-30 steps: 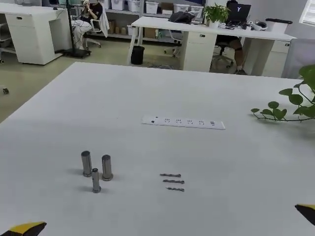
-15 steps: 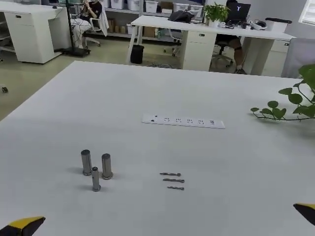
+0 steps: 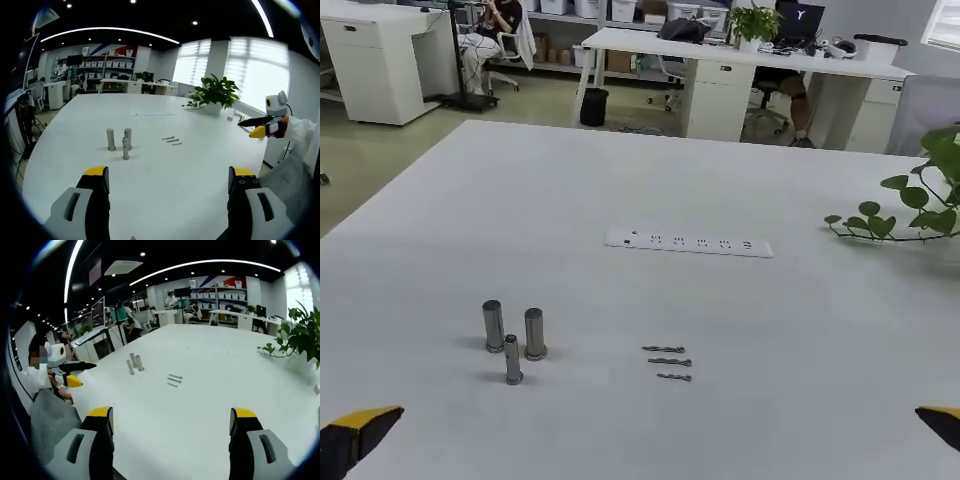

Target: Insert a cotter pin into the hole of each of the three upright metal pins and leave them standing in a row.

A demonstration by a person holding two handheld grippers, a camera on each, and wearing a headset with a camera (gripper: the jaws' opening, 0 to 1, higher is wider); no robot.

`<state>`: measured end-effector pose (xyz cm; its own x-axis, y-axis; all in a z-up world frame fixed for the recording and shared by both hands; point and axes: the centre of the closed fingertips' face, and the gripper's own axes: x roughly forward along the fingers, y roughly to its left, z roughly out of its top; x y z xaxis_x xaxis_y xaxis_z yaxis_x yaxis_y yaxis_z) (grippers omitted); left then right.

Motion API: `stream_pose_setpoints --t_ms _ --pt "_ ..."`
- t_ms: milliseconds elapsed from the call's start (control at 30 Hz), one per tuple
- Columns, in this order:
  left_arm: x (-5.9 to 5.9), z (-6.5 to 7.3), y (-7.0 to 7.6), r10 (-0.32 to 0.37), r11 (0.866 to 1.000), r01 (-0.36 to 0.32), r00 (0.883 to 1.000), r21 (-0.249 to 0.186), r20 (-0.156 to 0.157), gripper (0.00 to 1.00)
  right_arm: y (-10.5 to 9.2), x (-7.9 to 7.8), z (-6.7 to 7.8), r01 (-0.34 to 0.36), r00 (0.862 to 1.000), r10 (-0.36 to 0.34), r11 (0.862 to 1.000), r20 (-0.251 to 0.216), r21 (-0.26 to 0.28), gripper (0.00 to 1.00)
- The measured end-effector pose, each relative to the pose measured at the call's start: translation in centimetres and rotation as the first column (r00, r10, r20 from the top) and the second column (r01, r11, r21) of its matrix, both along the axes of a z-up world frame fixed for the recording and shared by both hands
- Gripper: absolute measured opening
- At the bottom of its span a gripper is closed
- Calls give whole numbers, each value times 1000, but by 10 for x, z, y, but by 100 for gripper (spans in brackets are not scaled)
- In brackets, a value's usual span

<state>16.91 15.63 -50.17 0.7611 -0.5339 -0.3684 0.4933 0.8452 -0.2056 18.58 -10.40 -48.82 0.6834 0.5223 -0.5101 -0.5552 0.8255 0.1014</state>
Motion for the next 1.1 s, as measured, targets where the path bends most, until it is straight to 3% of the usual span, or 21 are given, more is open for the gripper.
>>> stream_pose_setpoints --t_ms 267,467,767,1100 --pt "-1 -5 3 -10 1000 10 1000 21 -15 99 0 3 3 0 1000 0 1000 9 -9 95" --pt "-3 -6 6 -1 1000 1 1000 11 -28 99 2 4 3 -11 1000 11 1000 7 -17 95" --pt "-1 -10 16 18 999 -16 999 41 -32 99 5 7 4 -22 1000 22 1000 6 -22 95" --pt "3 -11 20 11 999 -9 999 38 -47 95 3 8 1 -14 1000 14 999 -6 -32 94"
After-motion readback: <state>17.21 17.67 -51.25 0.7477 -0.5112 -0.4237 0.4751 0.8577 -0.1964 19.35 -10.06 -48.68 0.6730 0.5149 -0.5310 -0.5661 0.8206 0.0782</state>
